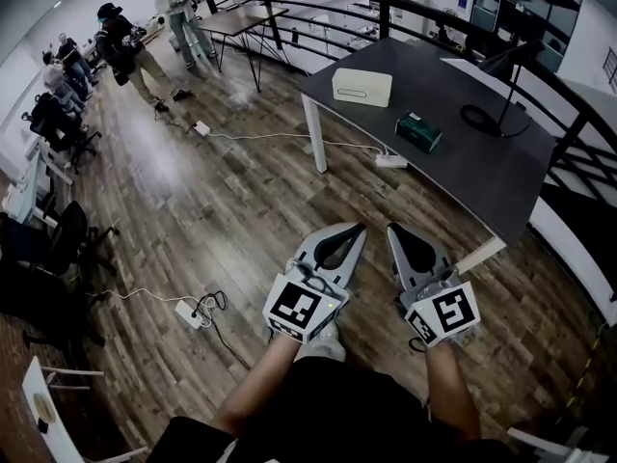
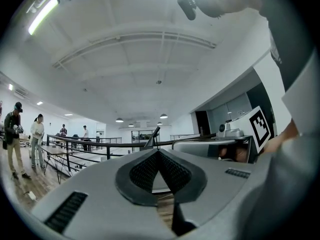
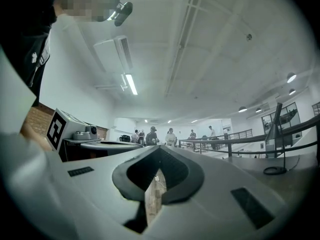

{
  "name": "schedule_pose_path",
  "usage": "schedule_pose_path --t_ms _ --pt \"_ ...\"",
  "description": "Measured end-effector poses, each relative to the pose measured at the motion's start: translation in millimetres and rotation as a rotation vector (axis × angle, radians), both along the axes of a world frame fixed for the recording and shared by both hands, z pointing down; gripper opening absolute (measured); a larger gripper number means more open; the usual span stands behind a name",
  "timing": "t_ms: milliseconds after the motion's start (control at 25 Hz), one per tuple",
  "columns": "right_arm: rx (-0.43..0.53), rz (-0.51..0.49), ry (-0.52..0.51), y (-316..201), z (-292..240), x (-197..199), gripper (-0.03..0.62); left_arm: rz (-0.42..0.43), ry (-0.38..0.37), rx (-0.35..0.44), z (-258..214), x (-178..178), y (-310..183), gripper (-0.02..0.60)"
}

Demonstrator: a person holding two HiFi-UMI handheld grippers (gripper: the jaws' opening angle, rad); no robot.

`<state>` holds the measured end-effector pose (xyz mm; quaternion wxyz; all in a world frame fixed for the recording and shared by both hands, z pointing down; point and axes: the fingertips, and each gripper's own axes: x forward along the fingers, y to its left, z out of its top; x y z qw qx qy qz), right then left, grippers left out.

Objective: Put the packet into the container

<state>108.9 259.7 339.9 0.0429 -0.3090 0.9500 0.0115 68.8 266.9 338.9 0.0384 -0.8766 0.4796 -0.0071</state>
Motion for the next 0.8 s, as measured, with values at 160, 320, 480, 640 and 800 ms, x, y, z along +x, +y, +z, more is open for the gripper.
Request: schedule_pose_path --t_ms 160,320,480,640,800 --pt "-0.008 0.010 0.007 -29 0 -21 0.003 0.010 0.007 -0.005 -1 -21 -31 0.006" --pt "-0.013 0.017 0.013 -50 1 -39 0.003 0.017 0.011 -0.008 0 -39 -50 0.006" --pt "-0.020 0.017 -0.001 -64 0 -57 0.003 0.017 0.022 -0.016 4 -58 -65 0.006" --pt "-0.024 0.032 0.003 -72 1 -71 0.003 0.033 0.026 -0.011 3 -70 -74 0.006" --pt "-0.025 0.048 0.015 -78 2 -79 0.003 0.039 0.034 -0.015 5 -82 -78 0.006"
